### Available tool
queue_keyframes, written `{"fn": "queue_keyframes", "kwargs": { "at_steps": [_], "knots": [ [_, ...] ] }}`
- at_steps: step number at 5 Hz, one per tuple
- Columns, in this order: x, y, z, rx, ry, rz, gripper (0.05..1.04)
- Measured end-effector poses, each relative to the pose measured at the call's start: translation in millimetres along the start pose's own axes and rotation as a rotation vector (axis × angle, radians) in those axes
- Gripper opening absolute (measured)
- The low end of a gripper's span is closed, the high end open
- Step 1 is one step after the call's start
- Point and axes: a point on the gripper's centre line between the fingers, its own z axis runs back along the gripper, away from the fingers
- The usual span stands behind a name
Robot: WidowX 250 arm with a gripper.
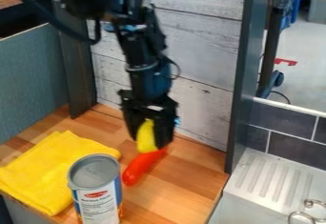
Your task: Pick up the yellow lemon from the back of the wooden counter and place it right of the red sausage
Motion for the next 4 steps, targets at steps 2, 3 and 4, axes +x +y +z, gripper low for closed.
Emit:
{"fn": "queue_keyframes", "kwargs": {
  "at_steps": [2, 3, 4],
  "knots": [
    [4.4, -25.6, -58.1, 0.02, 0.054, 0.016, 0.815],
    [-3.3, -25.2, -71.8, 0.03, 0.04, 0.041, 0.815],
    [-3.5, -20.6, -81.6, 0.063, 0.048, 0.054, 0.814]
  ]
}}
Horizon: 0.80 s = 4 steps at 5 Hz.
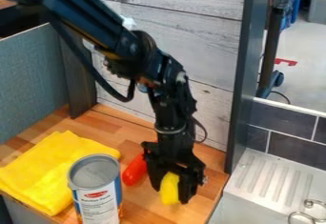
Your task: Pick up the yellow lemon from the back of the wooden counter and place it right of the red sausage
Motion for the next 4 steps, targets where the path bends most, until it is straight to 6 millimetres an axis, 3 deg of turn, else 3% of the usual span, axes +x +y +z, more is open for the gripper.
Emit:
{"fn": "queue_keyframes", "kwargs": {
  "at_steps": [1, 4],
  "knots": [
    [0.1, 1.3, -12.4, 0.022, 0.024, 0.01, 0.815],
    [20.1, -1.0, -15.9, 0.08, 0.0, 0.026, 0.815]
  ]
}}
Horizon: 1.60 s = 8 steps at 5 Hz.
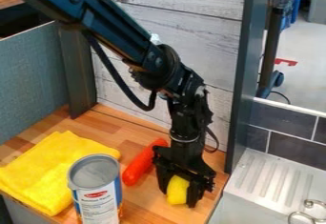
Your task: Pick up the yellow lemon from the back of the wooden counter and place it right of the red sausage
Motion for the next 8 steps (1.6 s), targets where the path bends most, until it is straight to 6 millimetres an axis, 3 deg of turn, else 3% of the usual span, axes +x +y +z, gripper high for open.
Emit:
{"fn": "queue_keyframes", "kwargs": {
  "at_steps": [2, 3, 4, 6, 7, 8],
  "knots": [
    [6.2, -1.8, 1.8, -0.011, -0.001, -0.004, 0.814],
    [5.9, -1.3, 5.8, -0.012, 0.011, 0.002, 0.86],
    [12.2, -2.1, 21.7, -0.027, -0.028, 0.0, 1.009],
    [12.6, 7.9, 47.4, -0.049, -0.071, 0.04, 1.001],
    [7.2, 10.3, 61.3, -0.039, -0.069, 0.031, 1.001],
    [-6.5, 25.4, 85.9, -0.017, -0.066, 0.037, 1.001]
  ]
}}
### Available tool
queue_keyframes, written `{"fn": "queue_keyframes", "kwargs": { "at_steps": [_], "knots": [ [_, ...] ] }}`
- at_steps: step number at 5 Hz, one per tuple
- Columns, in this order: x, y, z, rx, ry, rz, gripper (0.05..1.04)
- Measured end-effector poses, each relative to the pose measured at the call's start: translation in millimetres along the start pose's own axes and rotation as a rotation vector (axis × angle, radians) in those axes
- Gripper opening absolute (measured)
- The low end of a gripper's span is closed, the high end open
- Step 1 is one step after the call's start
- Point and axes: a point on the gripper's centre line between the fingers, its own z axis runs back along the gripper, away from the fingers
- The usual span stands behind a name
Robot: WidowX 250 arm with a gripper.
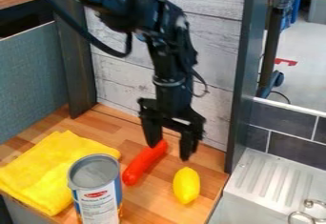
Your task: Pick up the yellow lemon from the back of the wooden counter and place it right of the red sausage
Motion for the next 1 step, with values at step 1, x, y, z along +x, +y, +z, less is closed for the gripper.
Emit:
{"fn": "queue_keyframes", "kwargs": {
  "at_steps": [1],
  "knots": [
    [-13.7, 24.4, 16.2, 0.003, 0.018, 0.02, 1.001]
  ]
}}
